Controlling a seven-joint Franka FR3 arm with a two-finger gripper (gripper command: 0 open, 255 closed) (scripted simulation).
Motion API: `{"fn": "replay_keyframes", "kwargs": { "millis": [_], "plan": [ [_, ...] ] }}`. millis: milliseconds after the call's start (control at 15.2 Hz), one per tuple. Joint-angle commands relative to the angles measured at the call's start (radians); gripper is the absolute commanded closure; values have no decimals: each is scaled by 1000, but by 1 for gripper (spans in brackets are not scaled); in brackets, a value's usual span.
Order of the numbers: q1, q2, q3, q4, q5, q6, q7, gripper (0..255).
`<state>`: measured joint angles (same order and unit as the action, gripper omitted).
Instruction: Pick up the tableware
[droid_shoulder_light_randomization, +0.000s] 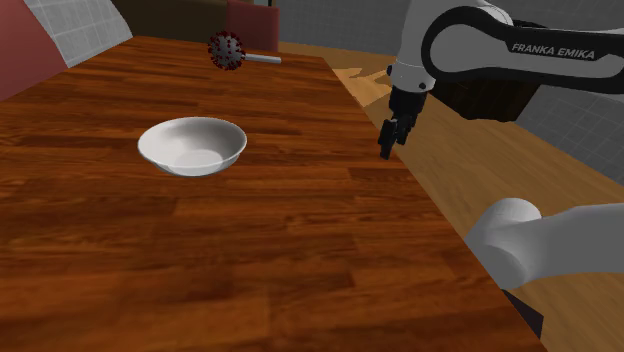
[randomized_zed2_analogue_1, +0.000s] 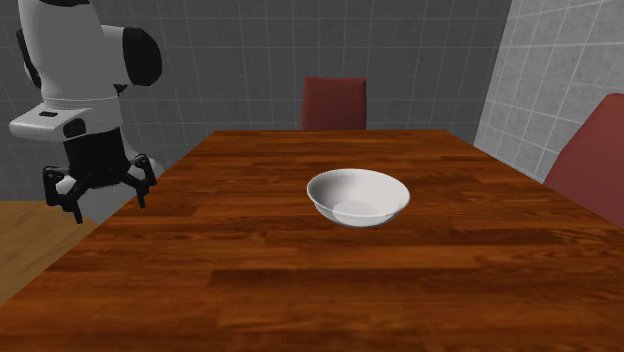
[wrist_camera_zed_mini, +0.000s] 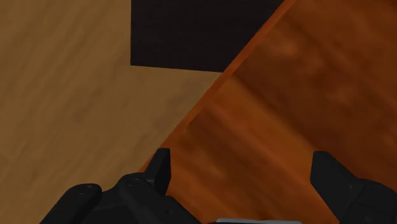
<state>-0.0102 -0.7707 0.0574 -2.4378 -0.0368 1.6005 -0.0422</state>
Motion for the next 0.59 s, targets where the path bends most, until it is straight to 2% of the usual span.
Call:
{"fn": "replay_keyframes", "kwargs": {
  "millis": [0,528],
  "plan": [
    [0,0,0,0,0,0,0,0],
    [56,225,48,146,185,69,102,0]
  ]
}}
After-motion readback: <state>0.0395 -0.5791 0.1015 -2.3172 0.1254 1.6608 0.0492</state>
